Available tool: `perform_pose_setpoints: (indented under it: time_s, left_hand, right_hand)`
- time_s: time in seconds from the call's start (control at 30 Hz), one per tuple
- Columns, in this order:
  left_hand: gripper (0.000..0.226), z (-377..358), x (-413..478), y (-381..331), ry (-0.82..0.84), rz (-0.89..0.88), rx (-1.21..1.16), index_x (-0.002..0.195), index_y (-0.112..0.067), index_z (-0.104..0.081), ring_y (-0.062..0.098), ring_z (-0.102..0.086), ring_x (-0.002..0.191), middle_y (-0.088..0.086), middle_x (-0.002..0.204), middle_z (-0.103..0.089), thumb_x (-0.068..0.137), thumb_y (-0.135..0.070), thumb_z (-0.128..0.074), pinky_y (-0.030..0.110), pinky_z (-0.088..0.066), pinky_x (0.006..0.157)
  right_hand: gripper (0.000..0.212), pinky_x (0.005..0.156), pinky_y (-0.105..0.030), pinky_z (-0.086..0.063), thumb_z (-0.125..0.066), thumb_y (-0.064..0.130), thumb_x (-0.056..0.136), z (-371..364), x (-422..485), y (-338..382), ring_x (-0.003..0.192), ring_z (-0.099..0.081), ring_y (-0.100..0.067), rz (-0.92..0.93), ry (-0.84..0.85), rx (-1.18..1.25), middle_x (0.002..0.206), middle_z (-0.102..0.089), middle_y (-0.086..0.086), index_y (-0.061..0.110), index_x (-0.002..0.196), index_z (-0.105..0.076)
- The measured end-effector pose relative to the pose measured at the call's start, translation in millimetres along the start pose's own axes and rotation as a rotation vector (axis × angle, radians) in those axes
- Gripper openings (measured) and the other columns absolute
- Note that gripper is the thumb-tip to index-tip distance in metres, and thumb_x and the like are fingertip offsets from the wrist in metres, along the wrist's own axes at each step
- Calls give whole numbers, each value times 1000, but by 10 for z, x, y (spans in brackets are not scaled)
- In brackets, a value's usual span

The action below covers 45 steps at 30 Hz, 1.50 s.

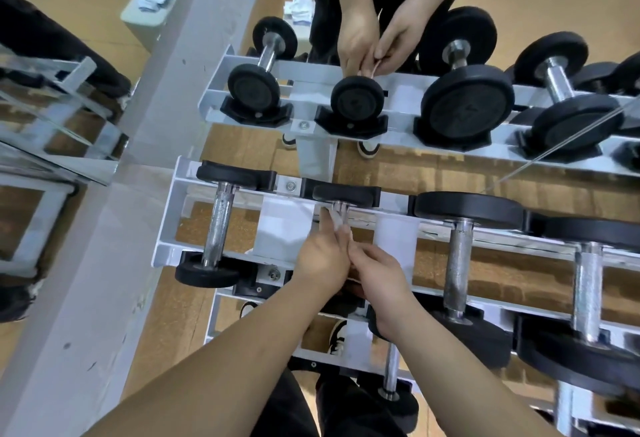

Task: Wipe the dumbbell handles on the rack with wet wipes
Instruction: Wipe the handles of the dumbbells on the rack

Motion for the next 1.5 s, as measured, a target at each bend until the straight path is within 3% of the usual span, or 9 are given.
perform_pose_setpoints:
  time_s: [0.17, 0.27, 0.4, 0.53, 0.7, 0.87, 1.0, 1.27, 1.5]
  left_hand:
    - [52, 162, -114, 312, 131, -3, -465, 150, -26, -46, 22, -69, 77, 8, 95, -71, 101, -43, -38, 51, -59, 78]
    - [32, 219, -182, 413, 147, 0, -545, 113, -34, -66, 38, -67, 80, 11, 89, -71, 91, -31, -43, 61, -57, 81]
    - [41, 300, -222, 477, 89, -47, -420, 125, -46, -55, 6, -63, 63, -8, 103, -71, 98, -15, -50, 28, -53, 61]
    - [29, 367, -157, 554, -143, -73, -311, 126, -27, -60, 8, -66, 92, -6, 117, -64, 97, -23, -65, 28, -55, 82]
    - [23, 204, -319, 298, -265, -556, 120, 116, -14, -71, 28, -58, 116, 7, 133, -56, 95, -17, -62, 39, -59, 85]
    - [59, -67, -548, 145, -116, -480, 412, 156, -6, -38, 30, -12, 154, 16, 168, -22, 104, -31, -44, 41, -28, 126]
    - [77, -379, -666, 218, 81, -316, 574, 162, -6, 15, 34, 33, 152, 18, 164, 35, 107, -43, -26, 48, -2, 129]
    - [75, -121, -126, 75, -13, -281, 325, 162, -6, 13, 34, 1, 159, 19, 165, 32, 107, -33, -31, 38, -26, 126]
    - [70, -301, -560, 171, 60, -267, 419, 161, -1, 12, 32, 20, 157, 23, 164, 30, 107, -39, -14, 43, -7, 130]
  right_hand:
    - [42, 96, -38, -57, -81, 50, 85, -39, 54, 201, 104, -68, -13, 148, -110, -90, 110, -73, 6, 23, 116, -71]
    - [31, 88, -32, -59, -87, 38, 82, -105, 108, 270, 97, -69, -13, 201, -78, -218, 100, -73, 5, 21, 104, -73]
    - [11, 67, -25, -49, -74, 25, 94, -128, 148, 290, 76, -64, -14, 270, -77, -428, 79, -71, 3, 16, 87, -73]
    - [25, 72, -37, -61, -57, 28, 107, -91, 176, 192, 67, -68, -20, 86, -31, -173, 87, -79, -10, 11, 99, -74]
    - [31, 74, -42, -60, -43, 33, 111, -62, 213, 104, 76, -66, -29, -98, -67, -43, 88, -69, -14, 12, 108, -65]
    - [24, 73, -37, -58, -45, 28, 106, -1, 175, 131, 94, -68, -24, -123, -69, -22, 104, -72, -8, 19, 107, -67]
    - [26, 72, -34, -57, -65, 32, 100, -53, 148, 143, 80, -69, -17, -29, -3, -111, 92, -75, -15, 8, 97, -72]
    - [25, 93, -48, -59, -52, 25, 100, 106, 330, 175, 86, -66, -31, -54, -123, 6, 88, -71, -16, 6, 99, -68]
    - [24, 82, -41, -61, -54, 30, 102, 46, 253, 66, 92, -73, -26, -72, -65, 0, 97, -78, -11, 16, 96, -72]
Point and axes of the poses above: each hand's wrist, its own x-axis towards the middle knuckle, its own z-axis out of the back of the hand, y = z × x, the point moved 5 cm from there along x, towards the middle knuckle
